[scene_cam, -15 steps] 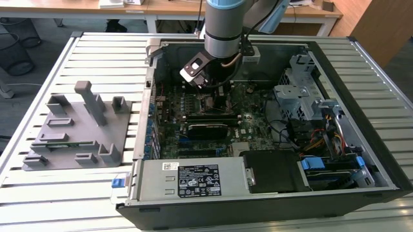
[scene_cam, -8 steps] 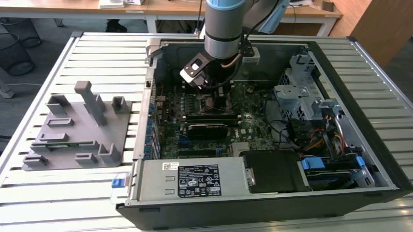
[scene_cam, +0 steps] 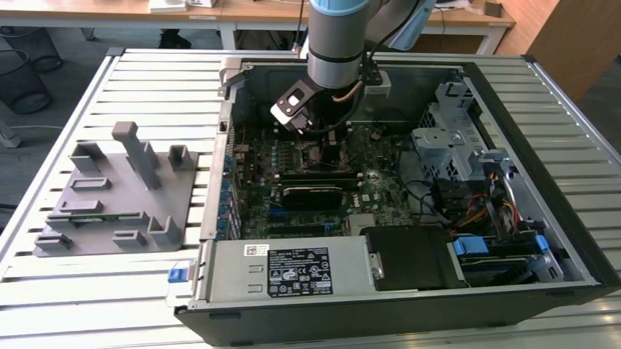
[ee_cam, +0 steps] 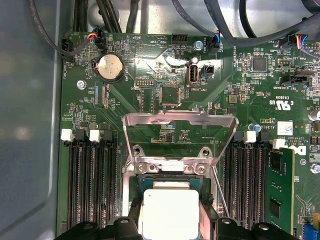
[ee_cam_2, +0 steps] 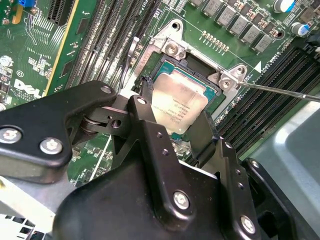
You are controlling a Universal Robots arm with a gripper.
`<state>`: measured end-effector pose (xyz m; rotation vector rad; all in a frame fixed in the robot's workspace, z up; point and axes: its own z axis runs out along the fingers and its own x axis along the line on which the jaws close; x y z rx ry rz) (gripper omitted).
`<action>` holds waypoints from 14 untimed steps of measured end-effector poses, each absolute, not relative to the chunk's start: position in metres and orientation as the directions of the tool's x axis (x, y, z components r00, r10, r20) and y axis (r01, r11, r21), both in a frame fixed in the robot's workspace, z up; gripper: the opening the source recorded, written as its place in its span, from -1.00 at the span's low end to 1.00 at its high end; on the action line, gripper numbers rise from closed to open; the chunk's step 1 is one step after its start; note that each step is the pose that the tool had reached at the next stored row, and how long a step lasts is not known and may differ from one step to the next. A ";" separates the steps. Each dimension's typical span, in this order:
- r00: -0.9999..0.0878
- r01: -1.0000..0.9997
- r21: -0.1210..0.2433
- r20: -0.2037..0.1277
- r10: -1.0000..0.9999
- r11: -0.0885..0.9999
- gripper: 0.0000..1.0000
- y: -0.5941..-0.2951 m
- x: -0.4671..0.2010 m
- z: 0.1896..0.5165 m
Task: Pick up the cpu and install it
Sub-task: 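Place the cpu into insertion slot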
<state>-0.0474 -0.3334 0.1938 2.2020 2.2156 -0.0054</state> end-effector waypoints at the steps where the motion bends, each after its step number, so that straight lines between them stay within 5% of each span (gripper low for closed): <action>1: -0.006 1.000 0.010 -0.015 1.000 0.006 0.06 -0.333 -0.047 0.194; 4: -0.006 1.000 0.010 -0.015 1.000 0.006 0.21 -0.333 -0.047 0.193; 14: -0.006 1.000 0.010 -0.015 1.000 0.006 0.21 -0.333 -0.049 0.196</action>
